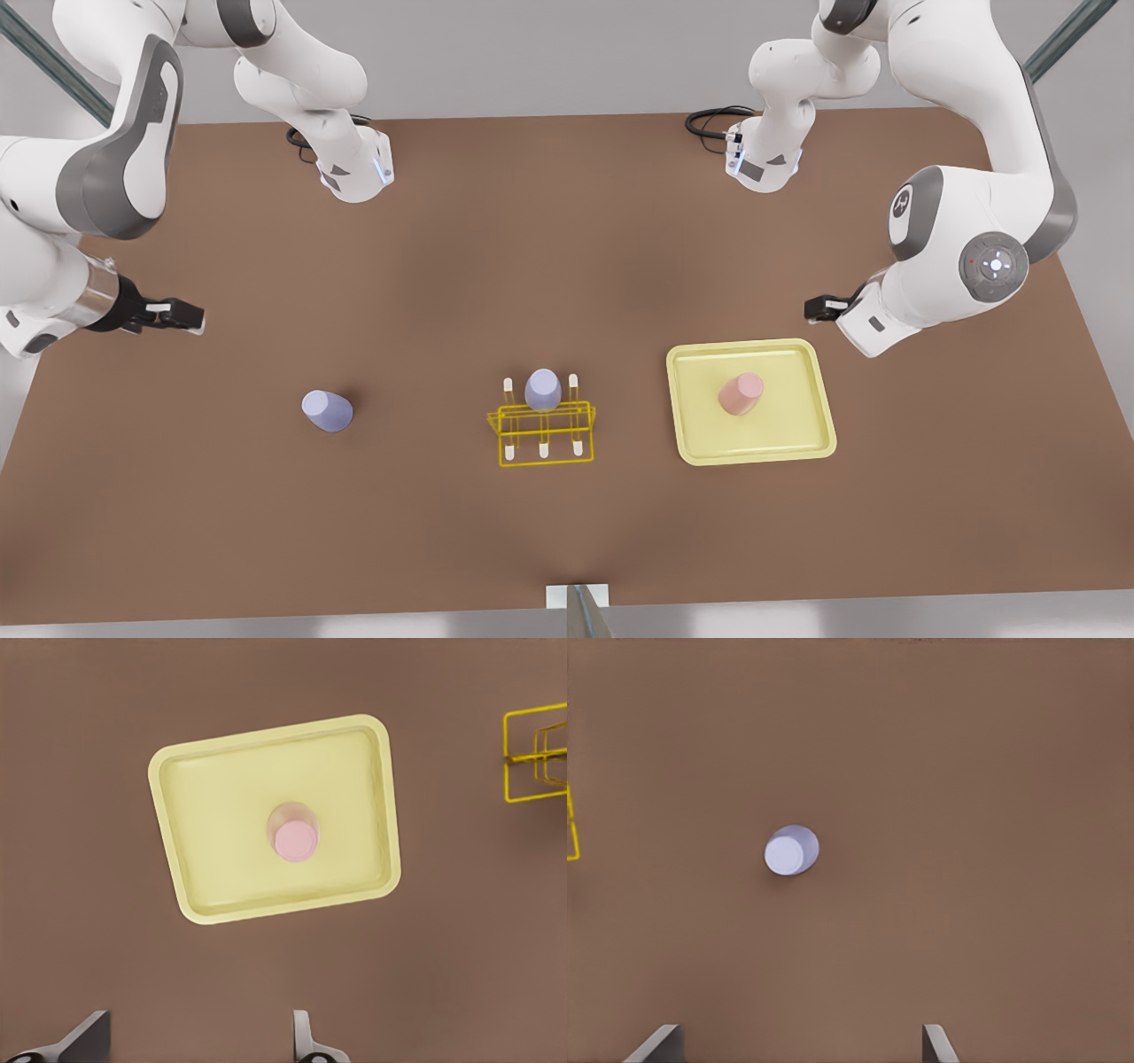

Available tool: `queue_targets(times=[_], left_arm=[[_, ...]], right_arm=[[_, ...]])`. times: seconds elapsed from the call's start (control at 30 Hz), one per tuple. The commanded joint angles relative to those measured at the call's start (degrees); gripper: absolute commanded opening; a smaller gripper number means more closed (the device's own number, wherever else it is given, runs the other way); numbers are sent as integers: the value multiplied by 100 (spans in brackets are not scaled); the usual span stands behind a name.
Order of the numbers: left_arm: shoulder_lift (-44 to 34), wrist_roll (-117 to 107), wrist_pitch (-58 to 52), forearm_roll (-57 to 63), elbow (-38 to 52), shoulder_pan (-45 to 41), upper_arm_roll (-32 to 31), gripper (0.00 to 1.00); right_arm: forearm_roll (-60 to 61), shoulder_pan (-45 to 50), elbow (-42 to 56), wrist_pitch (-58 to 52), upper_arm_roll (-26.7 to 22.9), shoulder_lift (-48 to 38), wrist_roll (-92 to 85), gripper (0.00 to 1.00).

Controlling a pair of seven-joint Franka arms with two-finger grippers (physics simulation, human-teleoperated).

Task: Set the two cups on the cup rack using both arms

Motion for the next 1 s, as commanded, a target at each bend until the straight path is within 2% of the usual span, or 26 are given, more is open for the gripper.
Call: queue_targets(times=[0.0, 0.07, 0.13, 0.17, 0.2, 0.33, 0.37, 0.47, 0.53, 0.83, 0.97], left_arm=[[0, -16, 80, 5, 2, 0, -1, 100], [201, -59, 385, 5, -156, -218, -1, 100], [606, -499, 2302, 5, -964, -395, -1, 100], [773, -534, 3041, 5, -1237, -395, -1, 100], [905, -815, 3209, 5, -1246, -421, -1, 100], [1317, -1088, 3710, 14, -1475, -395, 25, 100], [1379, -1088, 3850, 14, -1536, -386, 25, 100], [1485, -1088, 4325, 14, -1729, -395, 25, 100], [1511, -1289, 4343, 5, -1791, -413, 25, 100], [1889, -1457, 4598, 14, -1914, -422, 25, 100], [1529, -1448, 4721, 14, -2380, -501, 25, 100]], right_arm=[[21, 2, 4, 191, 0, -2, -116, 100], [12, 2, 4, 191, 0, 60, -125, 100], [-5, 291, -5, 498, 35, 798, -143, 100], [21, 512, -49, 1060, 27, 1061, -125, 99], [30, 520, -49, 1491, 27, 1325, -125, 99], [65, 520, -312, 2871, 35, 2002, -125, 99], [74, 485, -707, 3372, 35, 1985, -125, 99], [91, 450, -1244, 3830, 35, 1897, -125, 99], [161, 476, -1850, 4523, 35, 1756, -125, 99], [461, 573, -2474, 4875, 35, 1774, -125, 100], [469, 591, -2870, 5078, 44, 1826, -133, 100]])
